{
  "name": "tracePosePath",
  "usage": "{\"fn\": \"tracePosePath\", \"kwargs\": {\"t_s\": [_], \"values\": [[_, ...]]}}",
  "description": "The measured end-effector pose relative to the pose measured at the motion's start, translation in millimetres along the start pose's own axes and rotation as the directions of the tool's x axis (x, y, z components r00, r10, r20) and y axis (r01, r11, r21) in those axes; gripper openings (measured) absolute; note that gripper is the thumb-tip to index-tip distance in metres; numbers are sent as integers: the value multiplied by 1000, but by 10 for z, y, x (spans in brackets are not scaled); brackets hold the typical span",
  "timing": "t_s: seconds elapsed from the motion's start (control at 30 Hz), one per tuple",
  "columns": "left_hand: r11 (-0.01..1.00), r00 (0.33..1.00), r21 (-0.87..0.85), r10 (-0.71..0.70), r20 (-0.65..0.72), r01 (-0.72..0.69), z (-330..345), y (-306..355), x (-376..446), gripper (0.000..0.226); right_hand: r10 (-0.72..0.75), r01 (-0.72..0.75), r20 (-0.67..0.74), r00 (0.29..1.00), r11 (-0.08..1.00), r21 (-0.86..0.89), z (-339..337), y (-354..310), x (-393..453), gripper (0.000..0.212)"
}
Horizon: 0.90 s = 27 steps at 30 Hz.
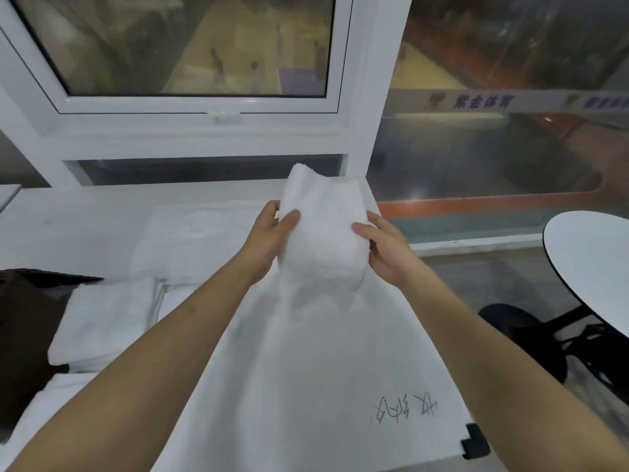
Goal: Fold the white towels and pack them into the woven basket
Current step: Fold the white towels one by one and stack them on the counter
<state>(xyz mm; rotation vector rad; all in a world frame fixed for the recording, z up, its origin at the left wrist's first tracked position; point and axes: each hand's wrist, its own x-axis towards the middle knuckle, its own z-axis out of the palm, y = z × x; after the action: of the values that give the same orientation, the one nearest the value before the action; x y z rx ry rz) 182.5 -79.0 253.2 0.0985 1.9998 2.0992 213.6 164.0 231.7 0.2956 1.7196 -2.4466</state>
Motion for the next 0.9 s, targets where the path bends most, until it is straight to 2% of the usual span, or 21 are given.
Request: {"fn": "tracePosePath", "kwargs": {"t_s": [0.17,0.3,0.37,0.53,0.7,0.8,0.9], "values": [[1000,999,-3,-16,-31,16,14,-27,-26,27,61,-61,35,998,998,8,-38,-4,-28,39],[995,998,83,-44,-49,48,-40,-123,27,23,116,-117,-25,993,991,-62,-49,73,-45,29],[990,998,140,-22,-51,29,-71,-141,43,21,67,-73,-52,996,991,-110,-53,103,-36,24],[950,988,279,152,-10,-143,-105,-182,-98,12,-146,120,-75,986,955,-272,-130,143,-105,25],[825,965,503,248,85,-257,-180,-676,-493,10,-155,136,7,988,845,-517,-359,473,-413,31],[743,969,624,161,187,-244,-221,-1320,-795,14,-87,83,27,996,748,-658,-504,924,-661,30],[726,980,676,-15,198,-126,-208,-1954,-1182,16,86,-56,6,996,696,-716,-695,1477,-935,27]]}}
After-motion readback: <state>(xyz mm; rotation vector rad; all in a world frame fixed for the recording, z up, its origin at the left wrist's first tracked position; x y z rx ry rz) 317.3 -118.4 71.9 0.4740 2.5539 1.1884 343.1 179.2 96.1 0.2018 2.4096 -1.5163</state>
